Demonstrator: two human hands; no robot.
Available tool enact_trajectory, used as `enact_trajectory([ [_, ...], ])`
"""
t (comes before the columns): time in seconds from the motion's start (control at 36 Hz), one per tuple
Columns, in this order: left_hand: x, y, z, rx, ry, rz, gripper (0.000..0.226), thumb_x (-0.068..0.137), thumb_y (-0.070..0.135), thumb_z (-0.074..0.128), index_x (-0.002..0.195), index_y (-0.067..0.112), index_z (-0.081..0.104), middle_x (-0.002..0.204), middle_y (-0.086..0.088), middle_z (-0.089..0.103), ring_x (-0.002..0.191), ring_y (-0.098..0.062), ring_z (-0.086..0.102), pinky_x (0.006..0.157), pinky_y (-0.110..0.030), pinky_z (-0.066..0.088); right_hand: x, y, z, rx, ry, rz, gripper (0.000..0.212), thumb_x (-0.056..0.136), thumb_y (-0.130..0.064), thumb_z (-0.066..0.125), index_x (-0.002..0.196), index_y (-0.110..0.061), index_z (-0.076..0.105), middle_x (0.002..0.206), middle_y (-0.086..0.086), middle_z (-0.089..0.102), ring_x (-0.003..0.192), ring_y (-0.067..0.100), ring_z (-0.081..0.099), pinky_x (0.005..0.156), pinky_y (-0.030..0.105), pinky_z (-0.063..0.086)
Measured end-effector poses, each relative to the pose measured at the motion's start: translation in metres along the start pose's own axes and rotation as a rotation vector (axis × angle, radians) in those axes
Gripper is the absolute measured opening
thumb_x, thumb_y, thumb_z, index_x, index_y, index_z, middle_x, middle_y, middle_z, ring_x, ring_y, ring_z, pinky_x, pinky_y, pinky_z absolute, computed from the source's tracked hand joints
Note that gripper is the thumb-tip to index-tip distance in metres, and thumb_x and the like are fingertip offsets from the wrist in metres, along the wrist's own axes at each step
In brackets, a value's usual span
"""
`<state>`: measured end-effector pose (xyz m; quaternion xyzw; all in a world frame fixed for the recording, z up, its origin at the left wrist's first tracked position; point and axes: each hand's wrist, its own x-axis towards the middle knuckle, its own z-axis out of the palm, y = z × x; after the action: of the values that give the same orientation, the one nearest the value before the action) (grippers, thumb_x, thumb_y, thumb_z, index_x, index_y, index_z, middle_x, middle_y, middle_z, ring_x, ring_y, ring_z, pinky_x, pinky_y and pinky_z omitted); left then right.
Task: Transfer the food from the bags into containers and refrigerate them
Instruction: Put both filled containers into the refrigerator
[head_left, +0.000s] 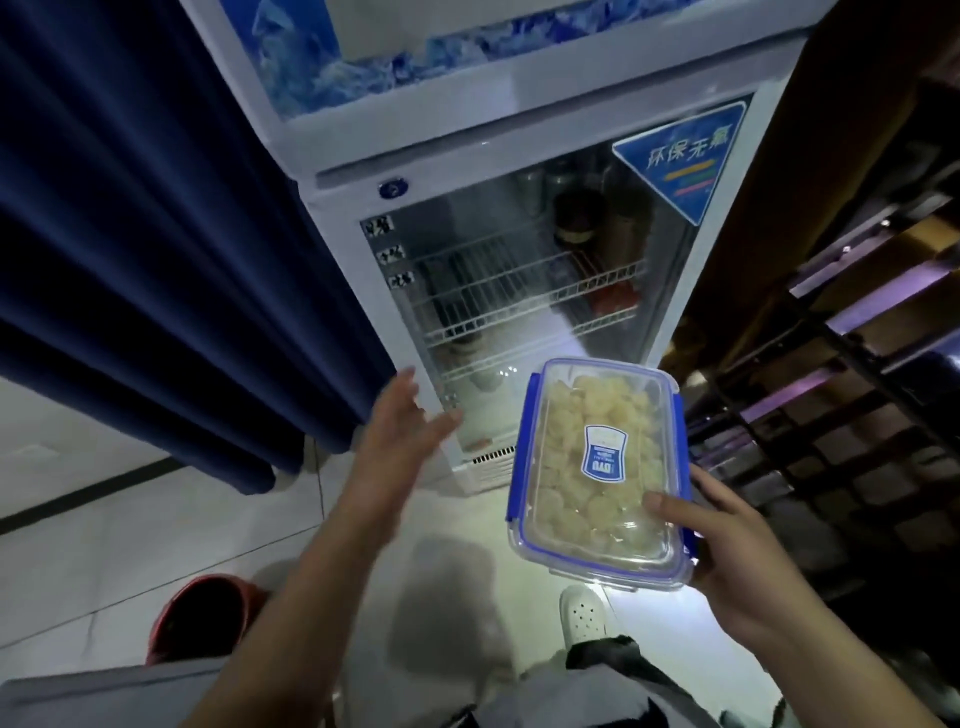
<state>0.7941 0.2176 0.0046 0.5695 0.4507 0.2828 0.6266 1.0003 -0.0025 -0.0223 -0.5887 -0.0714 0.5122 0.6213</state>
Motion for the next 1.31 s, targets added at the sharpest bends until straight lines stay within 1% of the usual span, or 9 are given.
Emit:
enact_trajectory([
  [0.06, 0.044, 0.021, -0.008, 0.021, 0.102, 0.072, 0.068, 0.081, 0.027, 0.082, 0.134, 0.045, 0.044, 0.119, 0.042, 0.059, 0.111, 0.013, 0.058, 0.088, -0.022, 0.053, 0.013, -0.009, -0.011, 0.008, 0.0, 0.015, 0.072, 0.051, -0.023, 0.086, 0.12, -0.035, 0.069, 0.11, 0.004, 0.076, 0.092, 0.032, 0.075, 0.065, 0.042, 0.059],
  [0.14, 0.107, 0.046, -0.021, 0.074, 0.245, 0.048, 0.093, 0.086, 0.027, 0.081, 0.156, 0.038, 0.021, 0.161, 0.012, 0.03, 0.143, -0.012, 0.035, 0.106, -0.033, 0.039, 0.031, -0.018, -0.024, 0.012, 0.006, 0.037, 0.071, 0.047, -0.026, 0.086, 0.115, -0.035, 0.072, 0.109, 0.005, 0.076, 0.09, 0.03, 0.075, 0.067, 0.043, 0.059],
  [0.28, 0.166, 0.063, -0.029, 0.096, 0.283, 0.087, 0.088, 0.087, 0.02, 0.079, 0.156, 0.022, 0.024, 0.154, 0.003, 0.043, 0.137, -0.02, 0.046, 0.116, -0.043, 0.038, 0.047, -0.029, -0.043, 0.019, 0.035, 0.044, 0.071, 0.047, -0.026, 0.086, 0.116, -0.035, 0.071, 0.11, 0.007, 0.076, 0.095, 0.038, 0.073, 0.077, 0.057, 0.059],
  [0.47, 0.194, 0.068, -0.035, 0.039, 0.327, 0.012, 0.071, 0.086, 0.027, 0.08, 0.145, 0.024, 0.04, 0.125, 0.015, 0.059, 0.103, -0.005, 0.058, 0.09, -0.025, 0.046, 0.032, -0.029, -0.059, 0.047, 0.062, 0.02, 0.066, 0.054, -0.023, 0.085, 0.118, -0.033, 0.07, 0.112, 0.009, 0.075, 0.099, 0.04, 0.072, 0.083, 0.064, 0.054],
  [0.92, 0.066, 0.007, -0.013, -0.042, 0.334, 0.219, 0.041, 0.093, 0.012, 0.07, 0.123, 0.024, 0.044, 0.108, 0.009, 0.063, 0.092, 0.0, 0.064, 0.065, -0.008, 0.051, -0.071, 0.025, -0.044, 0.151, 0.291, -0.042, 0.064, 0.056, -0.022, 0.087, 0.118, -0.028, 0.071, 0.116, 0.009, 0.074, 0.102, 0.039, 0.071, 0.088, 0.069, 0.051],
  [1.0, 0.013, -0.014, 0.0, -0.067, 0.219, 0.282, 0.036, 0.092, 0.014, 0.071, 0.116, 0.03, 0.049, 0.1, 0.01, 0.065, 0.084, 0.003, 0.064, 0.071, -0.014, 0.051, -0.096, 0.041, -0.039, 0.162, 0.317, -0.061, 0.058, 0.059, -0.021, 0.083, 0.116, -0.028, 0.072, 0.116, 0.008, 0.074, 0.1, 0.038, 0.071, 0.073, 0.056, 0.06],
  [1.08, -0.031, -0.032, 0.016, -0.007, 0.051, 0.332, 0.041, 0.088, 0.022, 0.077, 0.106, 0.048, 0.051, 0.099, 0.019, 0.064, 0.09, 0.0, 0.063, 0.079, -0.019, 0.052, -0.124, 0.058, -0.035, 0.202, 0.396, -0.08, 0.057, 0.06, -0.019, 0.082, 0.116, -0.028, 0.072, 0.114, 0.006, 0.075, 0.103, 0.036, 0.071, 0.086, 0.061, 0.056],
  [1.19, -0.064, -0.045, 0.048, 0.102, -0.15, 0.411, 0.064, 0.078, 0.03, 0.084, 0.112, 0.066, 0.043, 0.121, 0.022, 0.058, 0.11, 0.007, 0.056, 0.083, -0.002, 0.043, -0.168, 0.083, -0.033, 0.245, 0.536, -0.077, 0.05, 0.06, -0.021, 0.082, 0.109, -0.031, 0.074, 0.111, 0.004, 0.076, 0.101, 0.038, 0.072, 0.089, 0.07, 0.05],
  [1.31, -0.075, -0.042, 0.096, 0.237, -0.443, 0.5, 0.074, 0.076, 0.031, 0.087, 0.122, 0.067, 0.04, 0.128, 0.03, 0.05, 0.122, 0.007, 0.048, 0.095, -0.006, 0.039, -0.212, 0.108, -0.041, 0.301, 0.669, -0.052, 0.055, 0.058, -0.024, 0.084, 0.111, -0.032, 0.072, 0.11, 0.003, 0.076, 0.096, 0.035, 0.074, 0.088, 0.071, 0.05],
])
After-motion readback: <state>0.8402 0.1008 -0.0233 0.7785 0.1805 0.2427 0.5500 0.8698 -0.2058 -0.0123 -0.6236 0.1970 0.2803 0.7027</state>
